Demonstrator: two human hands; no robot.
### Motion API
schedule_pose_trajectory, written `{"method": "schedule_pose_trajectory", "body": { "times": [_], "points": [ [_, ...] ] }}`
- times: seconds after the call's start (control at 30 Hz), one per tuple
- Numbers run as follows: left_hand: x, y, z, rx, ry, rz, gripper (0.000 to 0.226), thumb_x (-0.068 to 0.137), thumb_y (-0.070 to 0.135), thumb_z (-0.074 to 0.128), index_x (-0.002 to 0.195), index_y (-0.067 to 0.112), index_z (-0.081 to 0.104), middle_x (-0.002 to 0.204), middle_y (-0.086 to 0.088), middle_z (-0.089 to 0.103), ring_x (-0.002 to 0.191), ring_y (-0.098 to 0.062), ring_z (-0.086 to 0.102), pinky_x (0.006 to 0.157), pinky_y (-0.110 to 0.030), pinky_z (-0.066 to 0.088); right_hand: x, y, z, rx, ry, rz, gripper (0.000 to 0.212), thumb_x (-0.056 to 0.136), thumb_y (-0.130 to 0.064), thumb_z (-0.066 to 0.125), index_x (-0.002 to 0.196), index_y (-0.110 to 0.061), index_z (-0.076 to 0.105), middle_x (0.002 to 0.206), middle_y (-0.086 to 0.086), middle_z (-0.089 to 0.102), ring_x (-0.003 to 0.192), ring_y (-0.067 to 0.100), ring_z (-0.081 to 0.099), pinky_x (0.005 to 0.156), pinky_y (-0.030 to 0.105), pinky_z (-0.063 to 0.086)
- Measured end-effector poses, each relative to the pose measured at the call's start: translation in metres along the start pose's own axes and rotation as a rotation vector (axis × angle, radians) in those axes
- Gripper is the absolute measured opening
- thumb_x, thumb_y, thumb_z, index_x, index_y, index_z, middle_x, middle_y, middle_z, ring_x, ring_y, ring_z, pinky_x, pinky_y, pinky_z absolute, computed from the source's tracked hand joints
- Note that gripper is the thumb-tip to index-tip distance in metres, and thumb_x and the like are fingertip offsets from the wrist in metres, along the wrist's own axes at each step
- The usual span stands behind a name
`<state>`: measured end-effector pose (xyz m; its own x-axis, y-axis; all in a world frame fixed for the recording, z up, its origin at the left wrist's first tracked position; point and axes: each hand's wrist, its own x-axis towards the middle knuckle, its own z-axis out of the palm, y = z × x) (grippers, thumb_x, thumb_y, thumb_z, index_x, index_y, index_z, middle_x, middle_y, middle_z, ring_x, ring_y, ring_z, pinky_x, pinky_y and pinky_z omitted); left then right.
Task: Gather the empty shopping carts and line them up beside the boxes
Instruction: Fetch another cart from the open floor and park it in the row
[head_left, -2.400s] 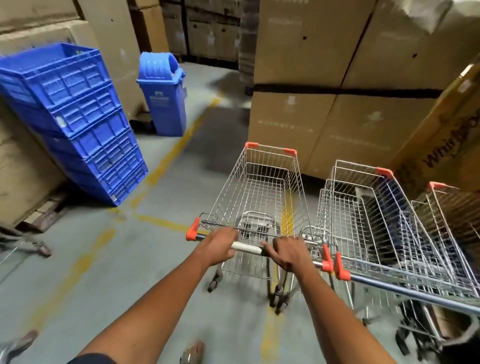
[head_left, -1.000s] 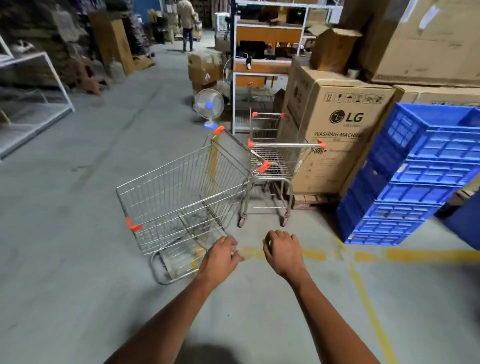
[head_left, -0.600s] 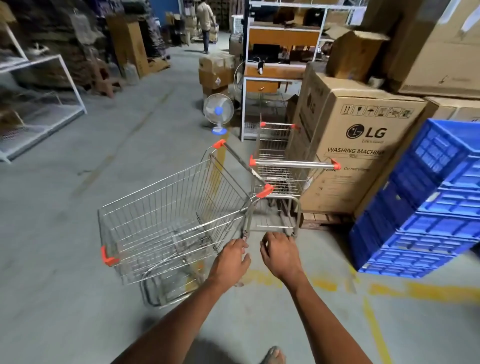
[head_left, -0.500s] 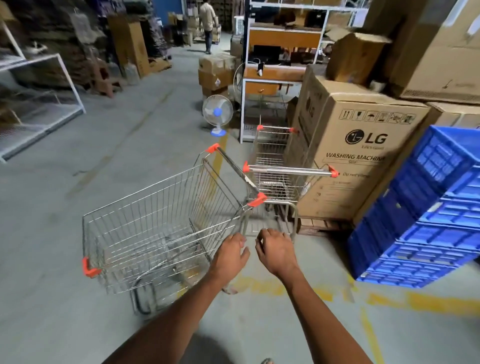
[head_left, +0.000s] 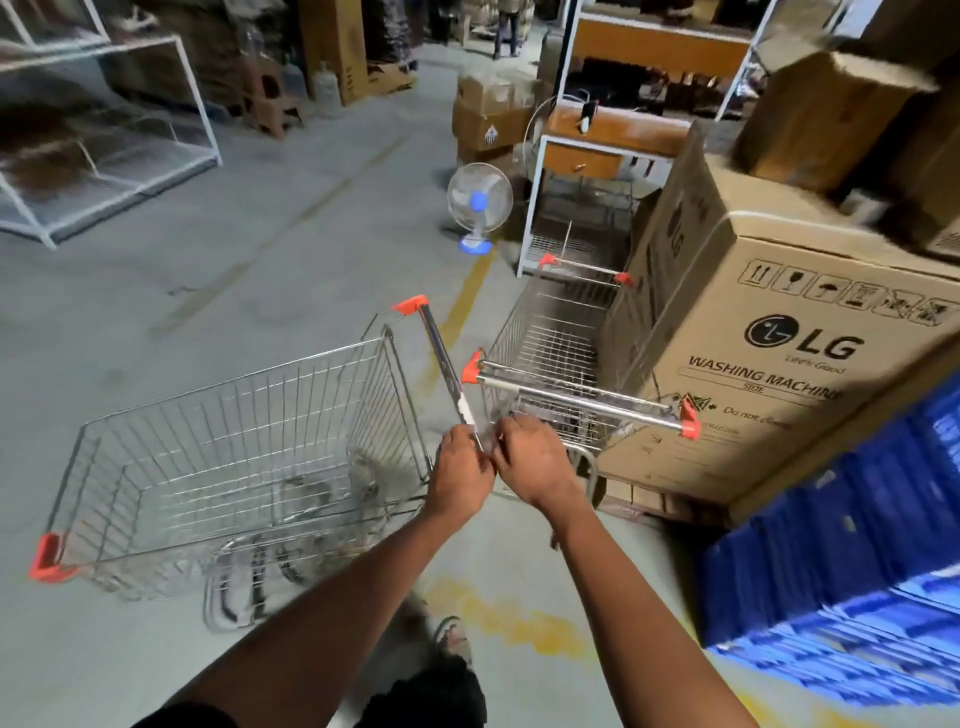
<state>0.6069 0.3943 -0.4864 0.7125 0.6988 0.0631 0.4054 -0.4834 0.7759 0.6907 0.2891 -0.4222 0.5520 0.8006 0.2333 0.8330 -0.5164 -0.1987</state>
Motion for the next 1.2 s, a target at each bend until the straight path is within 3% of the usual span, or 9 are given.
{"method": "schedule_pose_trajectory", "body": {
  "times": [0.13, 0.33, 0.47, 0.6, 0.67, 0.83, 0.97, 1.07, 1.2],
  "points": [
    [0.052, 0.016, 0.02, -0.021, 0.074, -0.154, 0.071, 0.08, 0.019, 0.073, 0.141, 0.005, 0.039, 0.126, -0.017, 0.051, 0.12, -0.035, 0.046, 0.102, -0.049, 0.043, 0.068, 0.029, 0.011, 0.004, -0.06, -0.093, 0.012, 0.088, -0.022, 0.056, 0.094, -0.017, 0.064, 0.091, 0.008, 0.068, 0.089, 0.033, 0.063, 0.08, 0.043, 0.048],
    [0.115, 0.021, 0.042, -0.052, 0.09, -0.412, 0.083, 0.084, 0.024, 0.072, 0.149, -0.002, 0.028, 0.142, -0.025, 0.039, 0.134, -0.043, 0.04, 0.114, -0.045, 0.032, 0.16, 0.046, 0.033, 0.048, -0.142, -0.266, 0.033, 0.088, -0.032, 0.035, 0.095, -0.02, 0.066, 0.093, 0.006, 0.068, 0.09, 0.032, 0.063, 0.08, 0.041, 0.052],
    [0.128, 0.013, 0.055, 0.016, -0.013, -0.562, 0.091, 0.099, 0.036, 0.061, 0.155, -0.011, 0.006, 0.161, -0.03, 0.019, 0.15, -0.039, 0.023, 0.12, -0.034, 0.017, 0.213, 0.045, 0.051, -0.012, -0.267, -0.357, 0.014, 0.088, -0.024, 0.048, 0.091, -0.025, 0.062, 0.087, 0.001, 0.064, 0.085, 0.027, 0.062, 0.08, 0.044, 0.054],
    [0.126, 0.001, 0.071, -0.092, 0.095, -0.724, 0.047, 0.098, 0.022, 0.058, 0.136, 0.0, 0.039, 0.129, -0.025, 0.061, 0.114, -0.037, 0.065, 0.094, -0.044, 0.054, 0.237, 0.033, 0.06, -0.047, -0.395, -0.511, 0.018, 0.085, -0.018, 0.058, 0.096, -0.025, 0.069, 0.099, 0.001, 0.07, 0.094, 0.028, 0.066, 0.08, 0.037, 0.053],
    [0.125, -0.008, 0.082, -0.066, 0.132, -0.722, 0.033, 0.099, 0.021, 0.056, 0.124, 0.002, 0.049, 0.113, -0.021, 0.068, 0.103, -0.038, 0.068, 0.084, -0.043, 0.055, 0.248, 0.031, 0.067, -0.076, -0.429, -0.614, 0.026, 0.084, -0.01, 0.06, 0.103, -0.023, 0.072, 0.107, 0.001, 0.072, 0.101, 0.027, 0.066, 0.085, 0.036, 0.053],
    [0.125, -0.041, 0.117, -0.185, 0.136, -0.796, 0.057, 0.094, 0.064, 0.044, 0.125, 0.017, 0.045, 0.113, -0.016, 0.07, 0.098, -0.034, 0.07, 0.083, -0.045, 0.057, 0.287, 0.042, 0.105, -0.173, -0.519, -0.854, 0.027, 0.076, -0.001, 0.07, 0.091, -0.023, 0.069, 0.093, 0.002, 0.069, 0.094, 0.03, 0.069, 0.084, 0.04, 0.057],
    [0.119, 0.011, 0.066, -0.054, 0.066, -0.895, 0.041, 0.1, 0.043, 0.053, 0.13, 0.014, 0.057, 0.121, -0.011, 0.069, 0.114, -0.033, 0.065, 0.085, -0.039, 0.051, 0.321, 0.048, 0.124, -0.282, -0.604, -1.061, 0.014, 0.071, -0.012, 0.076, 0.071, -0.022, 0.066, 0.077, -0.001, 0.066, 0.079, 0.028, 0.068, 0.075, 0.036, 0.053],
    [0.111, 0.021, 0.061, -0.034, 0.094, -0.967, 0.054, 0.085, 0.065, 0.06, 0.117, 0.021, 0.065, 0.109, -0.006, 0.073, 0.105, -0.031, 0.069, 0.079, -0.038, 0.052, 0.346, 0.063, 0.152, -0.296, -0.648, -1.161, 0.025, 0.057, -0.02, 0.084, 0.064, -0.024, 0.06, 0.069, -0.003, 0.061, 0.07, 0.026, 0.063, 0.07, 0.033, 0.051],
    [0.1, 0.036, 0.058, 0.057, 0.159, -1.056, 0.062, 0.08, 0.069, 0.04, 0.109, 0.019, 0.062, 0.109, -0.006, 0.071, 0.102, -0.03, 0.068, 0.081, -0.038, 0.052, 0.368, 0.07, 0.196, -0.245, -0.639, -1.348, 0.013, 0.066, -0.029, 0.048, 0.067, -0.023, 0.06, 0.066, -0.002, 0.062, 0.064, 0.027, 0.063, 0.066, 0.034, 0.052]
  ]
}}
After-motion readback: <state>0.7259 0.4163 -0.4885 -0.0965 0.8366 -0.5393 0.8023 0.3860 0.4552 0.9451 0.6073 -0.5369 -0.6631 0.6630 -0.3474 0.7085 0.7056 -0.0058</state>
